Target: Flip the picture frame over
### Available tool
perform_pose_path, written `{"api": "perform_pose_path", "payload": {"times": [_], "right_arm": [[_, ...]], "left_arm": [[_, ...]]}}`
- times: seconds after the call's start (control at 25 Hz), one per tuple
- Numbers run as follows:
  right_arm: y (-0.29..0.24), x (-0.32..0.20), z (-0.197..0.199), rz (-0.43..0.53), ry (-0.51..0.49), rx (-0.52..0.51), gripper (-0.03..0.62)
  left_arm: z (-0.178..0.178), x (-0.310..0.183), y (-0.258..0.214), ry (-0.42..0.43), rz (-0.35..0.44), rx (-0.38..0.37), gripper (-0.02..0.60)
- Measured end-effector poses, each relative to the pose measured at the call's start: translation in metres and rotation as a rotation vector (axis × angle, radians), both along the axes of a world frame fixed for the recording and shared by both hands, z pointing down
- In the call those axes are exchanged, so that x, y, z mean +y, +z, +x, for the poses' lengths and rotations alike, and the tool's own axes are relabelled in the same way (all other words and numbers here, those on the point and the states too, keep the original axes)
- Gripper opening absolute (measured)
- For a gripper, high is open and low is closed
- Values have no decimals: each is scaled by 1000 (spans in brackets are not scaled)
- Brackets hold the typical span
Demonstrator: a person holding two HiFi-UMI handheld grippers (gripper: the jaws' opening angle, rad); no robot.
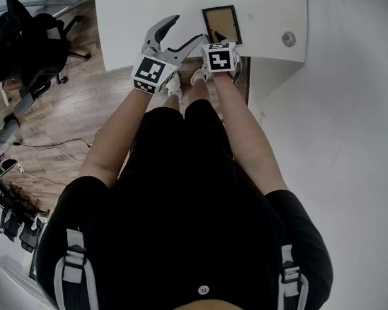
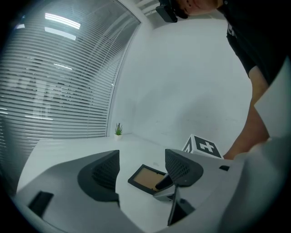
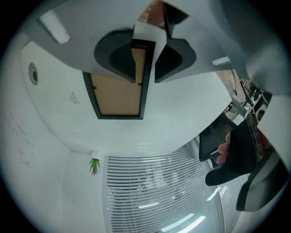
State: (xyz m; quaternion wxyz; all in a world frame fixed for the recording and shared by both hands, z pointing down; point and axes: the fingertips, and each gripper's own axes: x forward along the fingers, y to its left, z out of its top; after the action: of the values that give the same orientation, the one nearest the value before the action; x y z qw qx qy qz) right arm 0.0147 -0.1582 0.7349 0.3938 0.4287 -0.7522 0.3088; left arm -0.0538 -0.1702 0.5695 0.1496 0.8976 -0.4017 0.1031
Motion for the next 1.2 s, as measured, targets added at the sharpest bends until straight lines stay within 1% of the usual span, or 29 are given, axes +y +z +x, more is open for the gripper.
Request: {"api": "perform_pose_path", "payload": {"times": [0.08,0.16,0.28,0.52,0.64,0.88,1.0,1.2], "right_arm": [[-1,-1,0,4,-2,15,136],[0,-2,0,13,-12,46,114],[2,-1,1,24,-24,82,112],[1,0,-2,19,-21,102,69],[1,1,0,14,8,85,51],[-16,-7,-2,32,53,9,49],[-25,-7,4,23,80,-15,49],[-43,-10,2,20,117,-92,49]], "left_arm": [[-1,1,2,-1,-8,3,316],[-1,2,4,-3,-12,5,314],[-2,5,5,-9,-15,1,314],[-4,3,-3,-27,-4,12,313],[-6,4,-2,-32,-4,4,311],[-14,7,-9,-43,0,-1,311],[-17,10,-13,-44,-3,-11,310],[-20,8,-26,-46,25,-3,308]]}}
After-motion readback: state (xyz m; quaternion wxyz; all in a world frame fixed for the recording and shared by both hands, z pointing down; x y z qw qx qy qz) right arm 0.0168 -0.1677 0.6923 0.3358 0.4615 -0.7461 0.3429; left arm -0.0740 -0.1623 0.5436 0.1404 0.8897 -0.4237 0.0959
